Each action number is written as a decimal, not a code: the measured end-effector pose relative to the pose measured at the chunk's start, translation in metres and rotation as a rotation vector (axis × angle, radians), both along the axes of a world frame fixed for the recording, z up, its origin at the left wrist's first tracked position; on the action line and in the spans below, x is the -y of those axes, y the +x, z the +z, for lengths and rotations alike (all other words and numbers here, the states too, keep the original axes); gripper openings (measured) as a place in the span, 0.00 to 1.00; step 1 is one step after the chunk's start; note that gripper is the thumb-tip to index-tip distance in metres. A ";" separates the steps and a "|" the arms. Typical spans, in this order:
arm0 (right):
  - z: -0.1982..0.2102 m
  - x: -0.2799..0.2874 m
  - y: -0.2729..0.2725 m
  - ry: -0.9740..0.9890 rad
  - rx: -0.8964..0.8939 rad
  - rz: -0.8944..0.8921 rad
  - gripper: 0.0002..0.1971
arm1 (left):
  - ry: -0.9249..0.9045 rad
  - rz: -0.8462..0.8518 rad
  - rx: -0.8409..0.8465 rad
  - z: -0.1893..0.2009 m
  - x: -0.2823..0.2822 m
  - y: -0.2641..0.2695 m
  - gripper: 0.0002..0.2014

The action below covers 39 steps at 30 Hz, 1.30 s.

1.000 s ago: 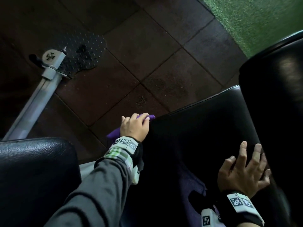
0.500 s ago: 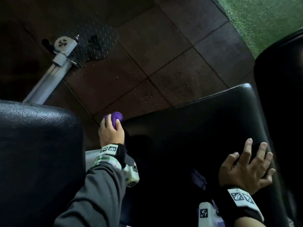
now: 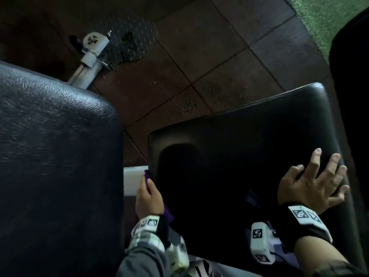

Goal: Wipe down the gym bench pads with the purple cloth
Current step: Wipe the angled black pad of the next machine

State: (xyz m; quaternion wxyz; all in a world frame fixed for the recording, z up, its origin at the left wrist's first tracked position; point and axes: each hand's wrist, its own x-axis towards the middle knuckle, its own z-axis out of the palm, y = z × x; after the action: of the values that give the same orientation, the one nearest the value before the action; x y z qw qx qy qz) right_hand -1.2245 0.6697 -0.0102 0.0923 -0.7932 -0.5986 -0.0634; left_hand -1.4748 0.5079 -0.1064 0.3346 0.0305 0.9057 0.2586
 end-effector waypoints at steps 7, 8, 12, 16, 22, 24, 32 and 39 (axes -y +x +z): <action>-0.001 0.000 0.001 0.023 -0.003 0.013 0.26 | 0.083 -0.047 -0.047 -0.002 -0.020 -0.013 0.22; -0.001 0.001 0.001 0.023 -0.005 0.017 0.26 | 0.064 -0.046 -0.052 0.000 -0.010 -0.005 0.23; 0.002 0.001 0.002 -0.006 -0.035 0.019 0.26 | -0.003 0.022 -0.012 0.008 0.056 0.040 0.23; 0.003 0.002 0.003 -0.025 -0.057 0.022 0.26 | 0.077 0.032 0.020 0.011 0.087 0.061 0.23; 0.008 0.003 0.005 -0.064 -0.095 0.036 0.26 | 0.076 0.028 0.009 -0.006 0.062 0.035 0.21; 0.009 0.003 0.005 -0.092 -0.109 0.040 0.27 | 0.064 0.018 0.028 -0.004 0.075 0.043 0.22; 0.023 0.021 0.014 -0.184 -0.207 0.162 0.29 | 0.004 -0.005 0.059 0.007 0.139 0.081 0.21; 0.023 0.077 0.006 -0.124 -0.334 0.230 0.28 | 0.483 -0.375 -0.334 0.036 0.045 0.061 0.21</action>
State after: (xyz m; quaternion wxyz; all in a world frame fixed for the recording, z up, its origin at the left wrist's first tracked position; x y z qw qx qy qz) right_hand -1.2182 0.5930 0.0127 0.1478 -0.7235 -0.6642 0.1167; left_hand -1.4133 0.4628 -0.0704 0.2067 0.3165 0.8392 0.3909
